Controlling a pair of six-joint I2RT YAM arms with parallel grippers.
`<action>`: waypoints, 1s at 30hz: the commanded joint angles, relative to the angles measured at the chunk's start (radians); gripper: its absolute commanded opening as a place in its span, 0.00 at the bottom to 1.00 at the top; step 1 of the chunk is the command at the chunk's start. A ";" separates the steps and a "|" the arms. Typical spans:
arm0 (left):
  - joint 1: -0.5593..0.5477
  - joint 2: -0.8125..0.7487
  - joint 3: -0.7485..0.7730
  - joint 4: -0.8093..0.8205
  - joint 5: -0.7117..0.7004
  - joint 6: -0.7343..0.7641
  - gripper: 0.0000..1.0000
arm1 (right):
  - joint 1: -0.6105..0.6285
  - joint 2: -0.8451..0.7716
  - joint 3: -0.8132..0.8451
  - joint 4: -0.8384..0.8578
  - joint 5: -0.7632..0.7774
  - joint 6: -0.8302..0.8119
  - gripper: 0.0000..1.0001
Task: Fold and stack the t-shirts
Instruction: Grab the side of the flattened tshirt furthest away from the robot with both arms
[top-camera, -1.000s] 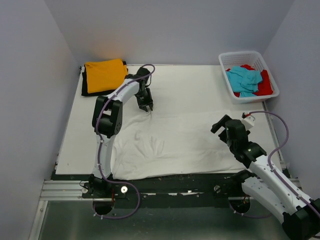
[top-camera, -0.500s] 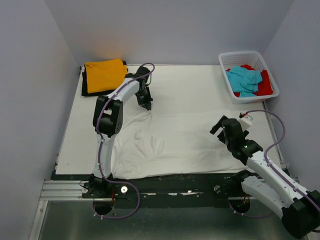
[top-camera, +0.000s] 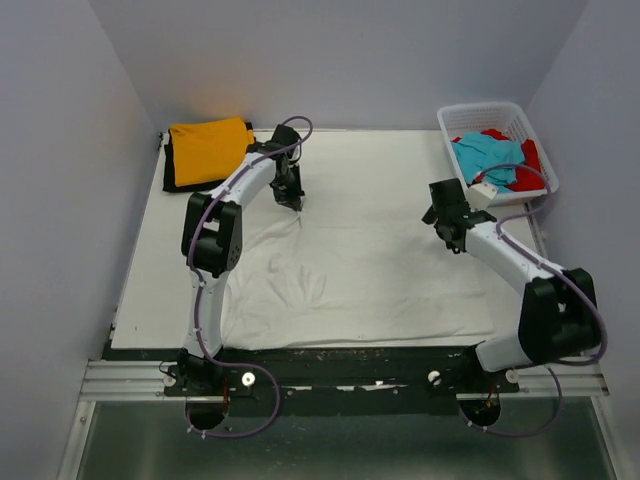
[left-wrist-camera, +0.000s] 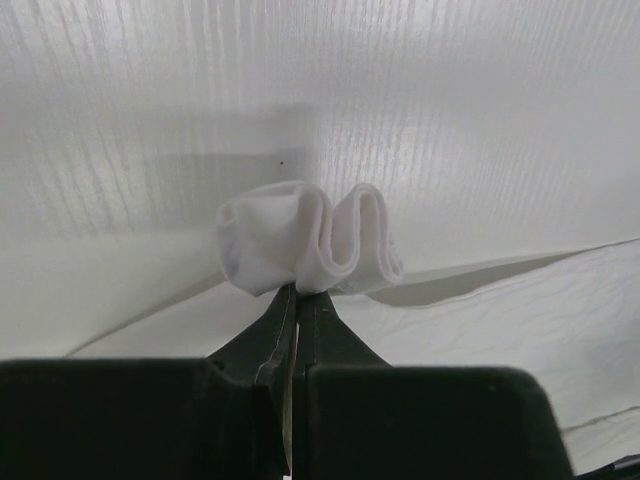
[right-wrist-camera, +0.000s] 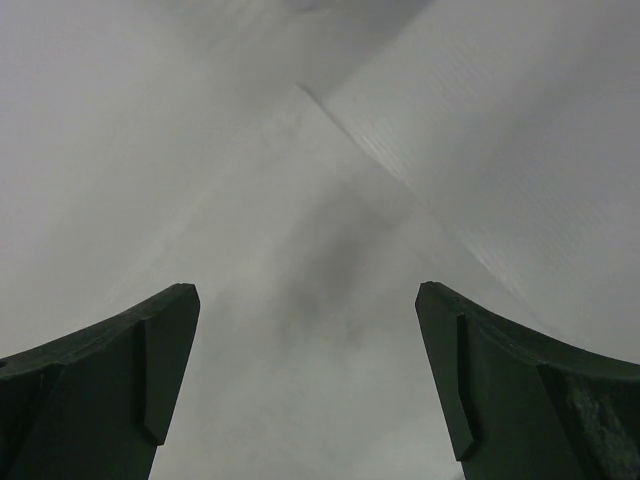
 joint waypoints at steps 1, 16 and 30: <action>0.012 -0.001 0.063 -0.009 -0.019 0.048 0.00 | -0.058 0.199 0.142 0.027 0.068 -0.039 1.00; 0.024 0.016 0.085 -0.009 -0.020 0.060 0.00 | -0.067 0.744 0.566 -0.089 0.194 -0.009 0.86; 0.036 0.000 0.058 -0.008 -0.031 0.060 0.00 | -0.066 0.643 0.403 -0.120 0.212 0.057 0.43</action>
